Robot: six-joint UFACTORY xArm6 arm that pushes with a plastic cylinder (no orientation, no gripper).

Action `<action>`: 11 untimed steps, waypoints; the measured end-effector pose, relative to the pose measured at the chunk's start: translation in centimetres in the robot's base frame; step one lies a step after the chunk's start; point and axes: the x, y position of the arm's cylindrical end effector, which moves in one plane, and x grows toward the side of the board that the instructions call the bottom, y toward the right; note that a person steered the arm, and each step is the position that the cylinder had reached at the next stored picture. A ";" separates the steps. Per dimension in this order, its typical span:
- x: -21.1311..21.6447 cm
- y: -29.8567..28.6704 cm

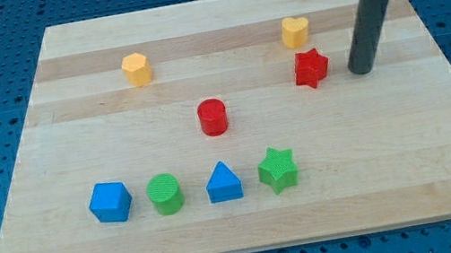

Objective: Move the red star to the left of the yellow heart

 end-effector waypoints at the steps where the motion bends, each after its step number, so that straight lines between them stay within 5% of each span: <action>1: 0.0 -3.9; 3: 0.0 -8.9; 11: -4.0 -12.8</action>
